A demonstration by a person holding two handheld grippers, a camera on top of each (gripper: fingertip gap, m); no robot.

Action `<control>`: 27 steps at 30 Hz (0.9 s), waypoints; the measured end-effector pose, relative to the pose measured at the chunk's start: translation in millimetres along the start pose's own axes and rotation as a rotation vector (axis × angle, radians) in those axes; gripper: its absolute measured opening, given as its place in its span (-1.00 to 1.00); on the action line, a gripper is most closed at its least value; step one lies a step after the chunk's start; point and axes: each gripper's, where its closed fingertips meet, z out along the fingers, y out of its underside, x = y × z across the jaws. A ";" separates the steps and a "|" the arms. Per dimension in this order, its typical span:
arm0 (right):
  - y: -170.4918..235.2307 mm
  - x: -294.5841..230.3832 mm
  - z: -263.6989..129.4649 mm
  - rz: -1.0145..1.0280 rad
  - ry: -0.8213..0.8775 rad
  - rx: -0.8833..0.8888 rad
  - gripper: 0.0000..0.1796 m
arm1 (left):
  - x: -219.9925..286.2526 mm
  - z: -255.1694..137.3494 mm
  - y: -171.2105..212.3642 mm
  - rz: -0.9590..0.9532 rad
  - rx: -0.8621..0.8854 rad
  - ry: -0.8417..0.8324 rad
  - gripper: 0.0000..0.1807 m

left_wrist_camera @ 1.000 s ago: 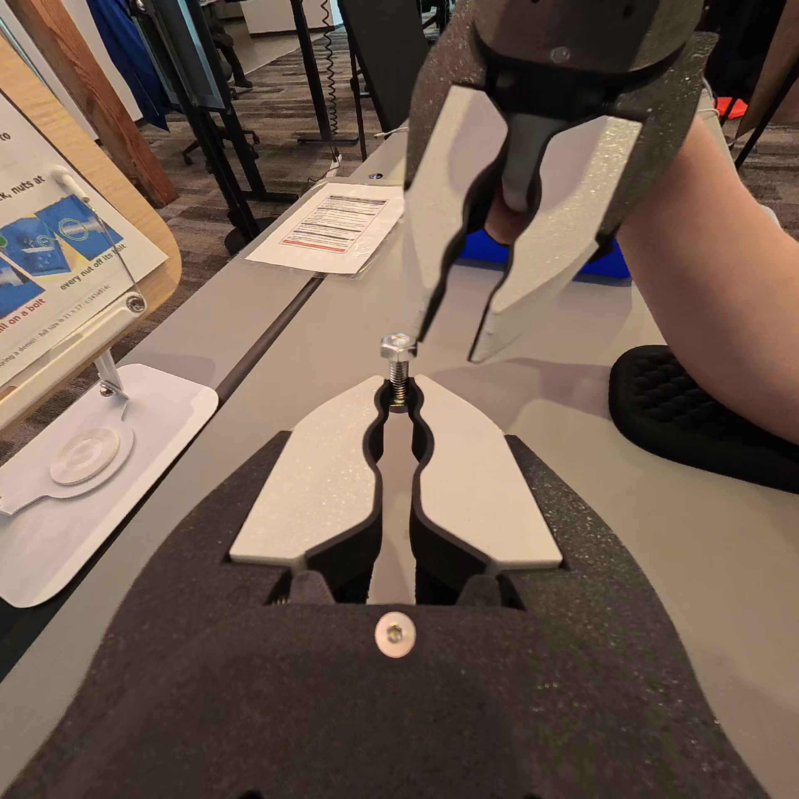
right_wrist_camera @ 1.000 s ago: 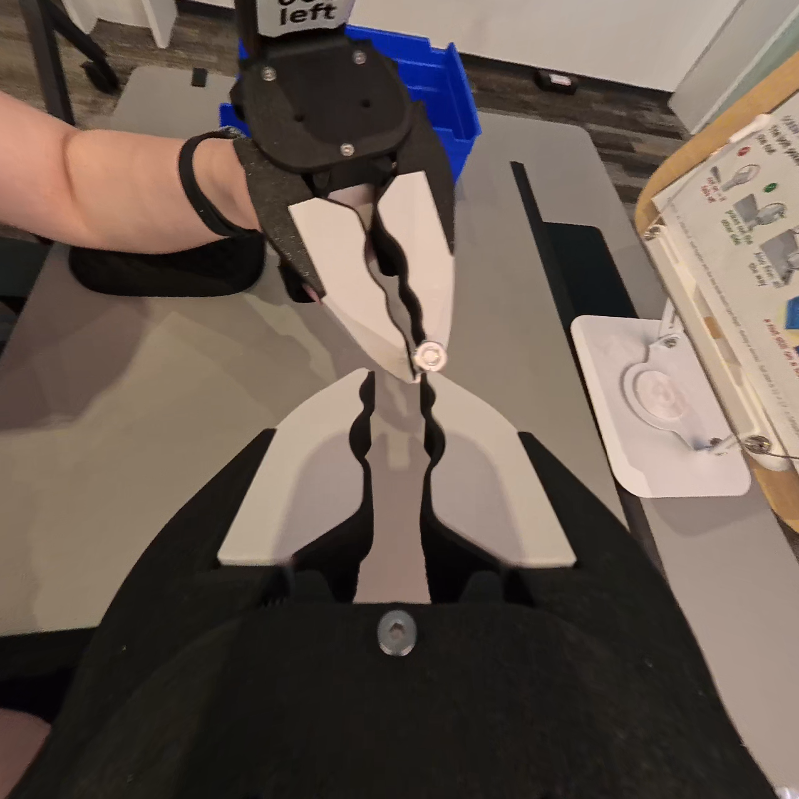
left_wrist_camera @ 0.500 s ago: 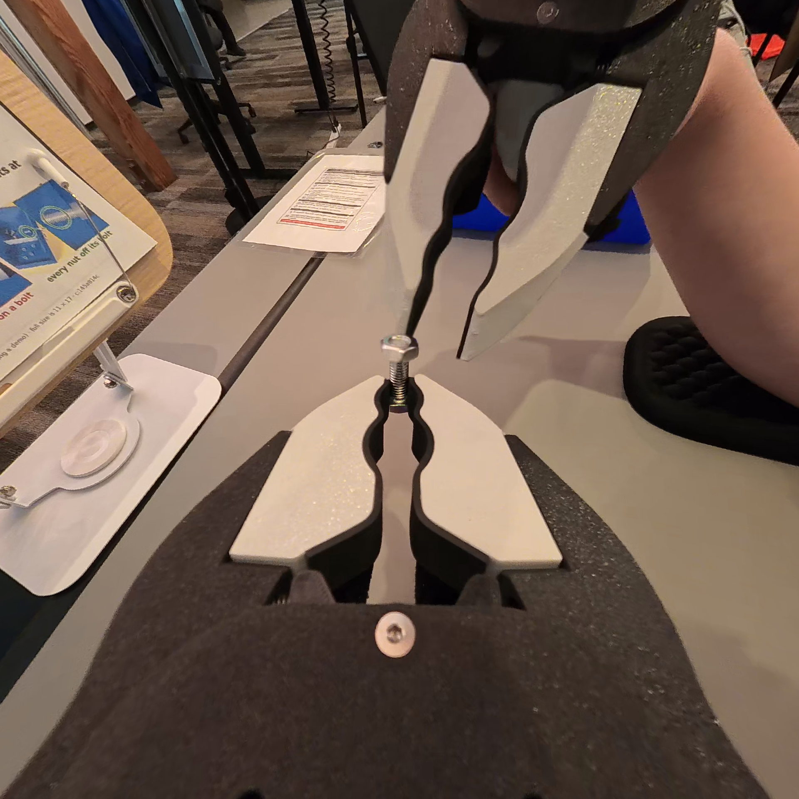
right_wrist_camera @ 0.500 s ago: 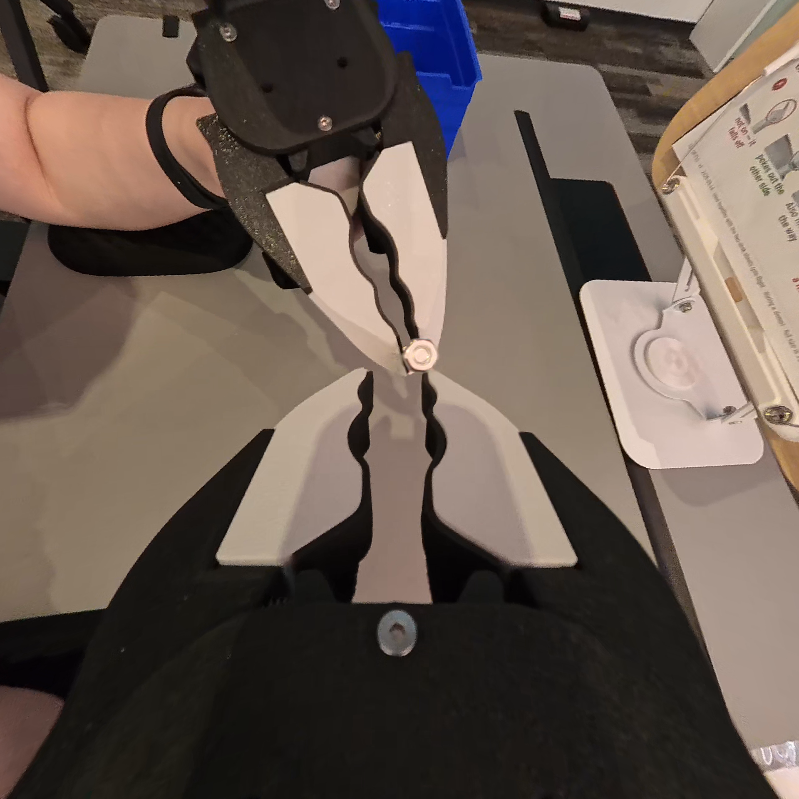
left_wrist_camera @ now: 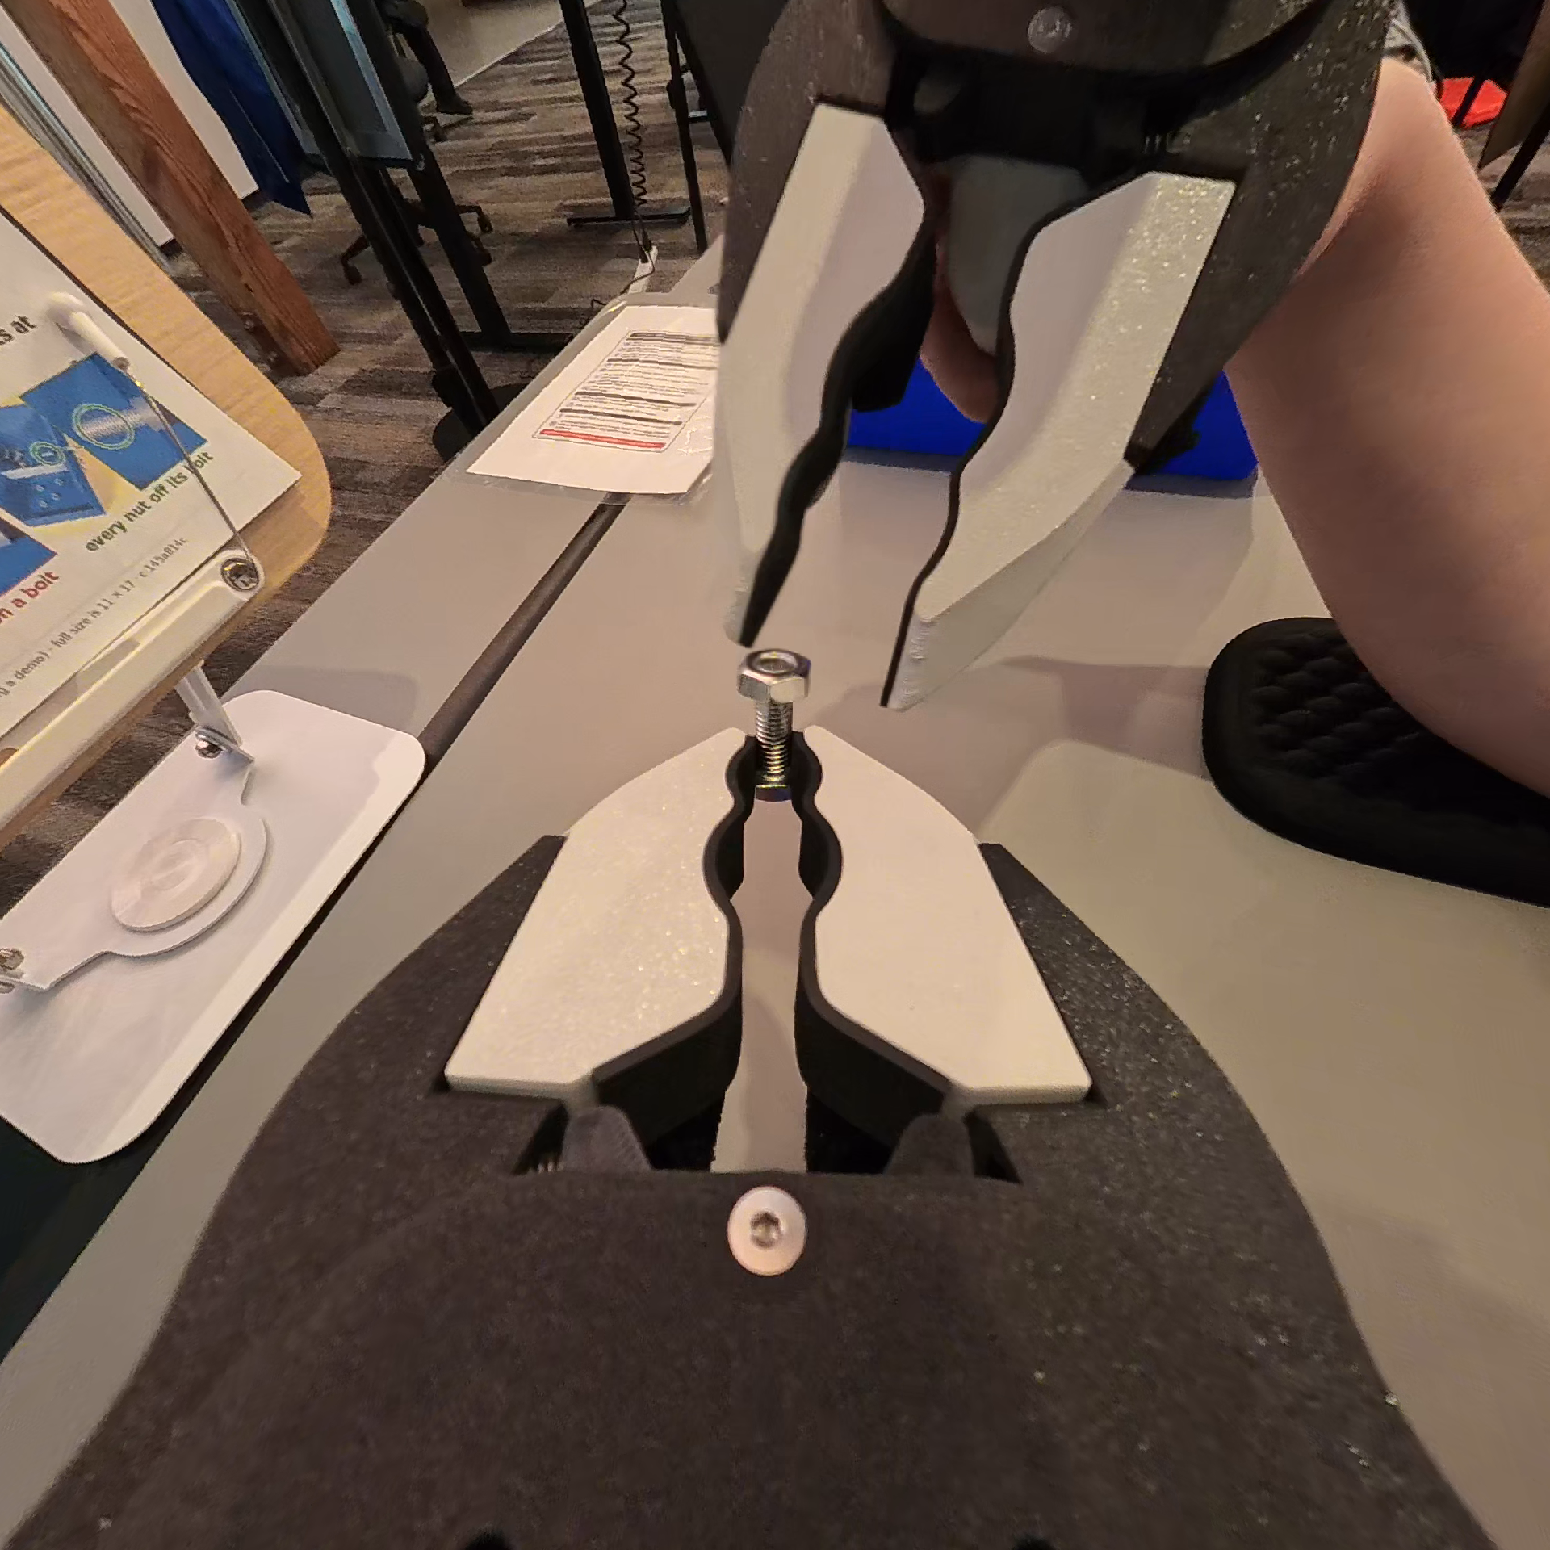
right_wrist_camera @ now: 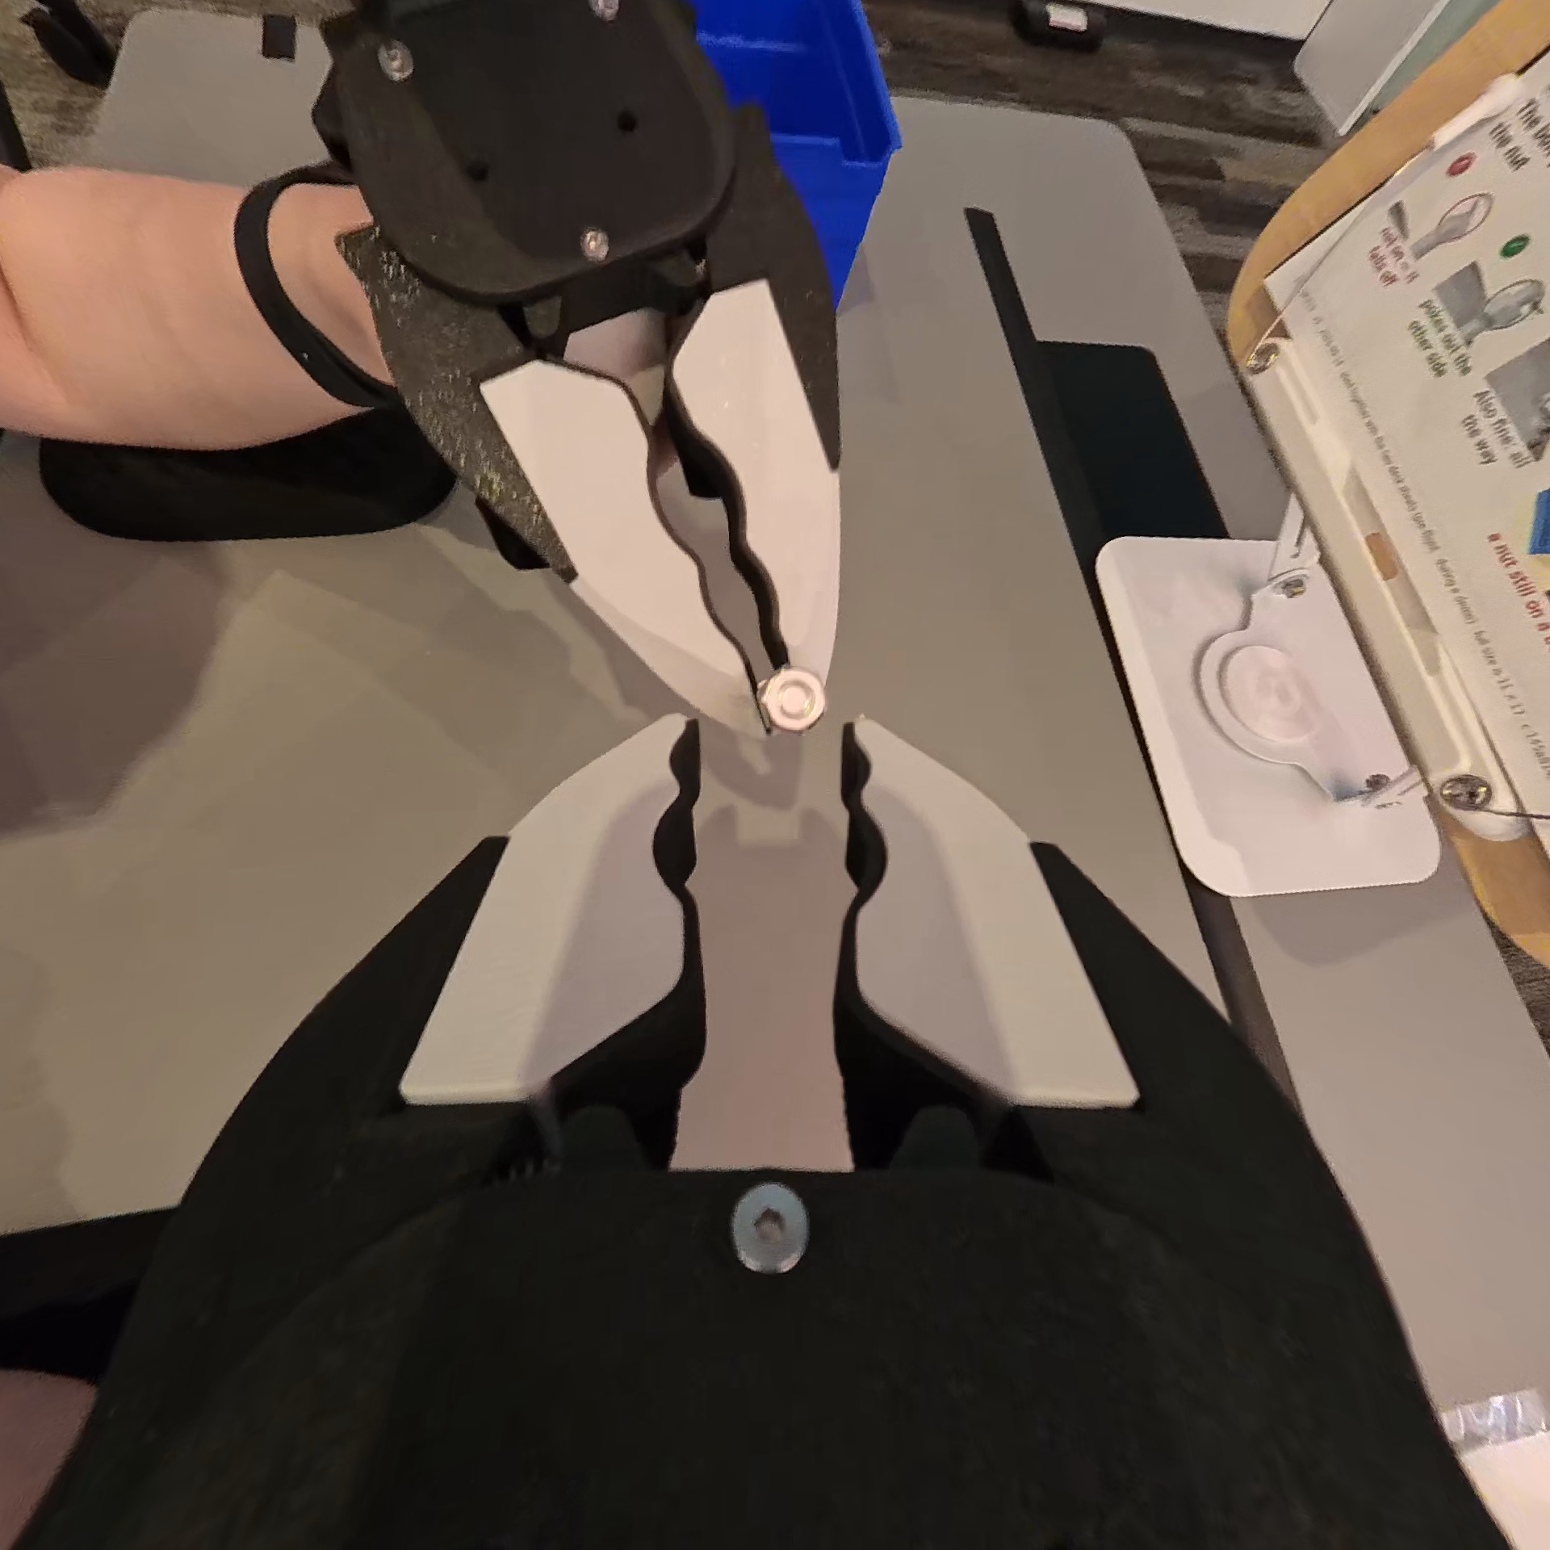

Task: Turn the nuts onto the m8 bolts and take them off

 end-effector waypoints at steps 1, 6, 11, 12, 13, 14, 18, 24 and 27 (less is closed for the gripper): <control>-3.0 0.2 0.8 -0.006 0.004 0.014 -0.62 | 0.7 0.6 0.2 0.003 -0.002 0.001 -0.92; -1.8 -7.1 4.9 -0.040 -0.017 -0.010 -0.56 | -1.0 0.7 1.4 0.008 -0.010 -0.010 -0.92; 1.5 -5.3 -1.8 0.001 -0.023 -0.015 -0.70 | -1.3 -0.6 -0.9 0.000 0.003 -0.008 -0.92; -0.2 -2.3 -1.6 0.001 -0.005 -0.007 -0.66 | -1.0 -0.5 -1.2 0.001 0.004 -0.008 -0.92; -2.4 -1.1 -0.4 -0.002 0.003 0.003 -0.62 | -0.8 -0.4 -1.4 0.004 0.005 -0.008 -0.92; -4.1 -1.7 1.6 -0.010 0.001 0.009 -0.59 | -0.1 -0.2 -1.5 0.006 0.005 -0.006 -0.92; 0.8 -6.5 6.9 -0.050 -0.006 -0.037 -0.56 | -1.5 -0.5 -0.5 0.008 -0.002 -0.012 -0.92; 0.8 -2.2 -0.3 -0.006 -0.001 -0.017 -0.67 | -3.1 -3.0 -3.3 -0.003 0.015 -0.013 -0.92; -7.5 -1.0 2.2 -0.020 0.011 0.021 -0.59 | -1.7 -2.0 -3.0 0.001 0.012 -0.010 -0.92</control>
